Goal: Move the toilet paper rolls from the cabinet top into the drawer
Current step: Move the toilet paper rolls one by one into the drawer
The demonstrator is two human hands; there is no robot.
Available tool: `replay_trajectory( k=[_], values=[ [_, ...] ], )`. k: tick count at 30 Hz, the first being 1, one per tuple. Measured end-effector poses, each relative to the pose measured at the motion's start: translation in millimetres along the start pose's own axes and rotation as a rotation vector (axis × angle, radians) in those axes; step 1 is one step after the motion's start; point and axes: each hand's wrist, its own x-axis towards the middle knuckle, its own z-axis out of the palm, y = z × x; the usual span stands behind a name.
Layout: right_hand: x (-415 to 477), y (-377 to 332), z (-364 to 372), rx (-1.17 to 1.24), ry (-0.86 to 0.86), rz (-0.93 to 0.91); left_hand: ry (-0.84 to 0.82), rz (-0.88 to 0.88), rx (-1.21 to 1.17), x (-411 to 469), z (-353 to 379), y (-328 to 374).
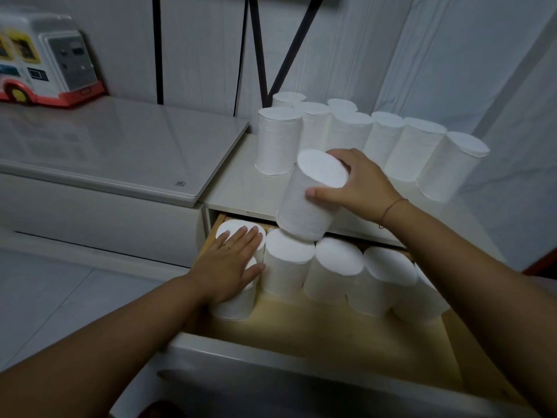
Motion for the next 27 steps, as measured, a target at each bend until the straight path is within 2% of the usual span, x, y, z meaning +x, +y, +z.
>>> replay_trajectory(
  k=[6, 13, 18, 22, 27],
  values=[
    [-53.2, -17.1, 3.6, 0.038, -0.159, -0.040, -0.021, 0.011, -0.017, -5.3, -1.0, 0.8],
    [-90.8, -1.4, 54.3, -0.023, -0.323, 0.010, -0.024, 0.034, -0.064, -15.0, -4.6, 1.8],
    [-103.9, 6.8, 95.9, -0.059, -0.307, 0.035, -0.029, 0.040, -0.092, -19.3, -4.6, 1.5],
    [-109.6, 7.1, 118.5, -0.079, -0.218, 0.011, -0.011, 0.054, -0.116, -17.7, -2.1, -1.9],
    [-115.9, 11.4, 130.3, -0.264, -0.182, -0.032, -0.018, 0.062, -0.156, -17.6, 0.5, -4.3]
  ],
)
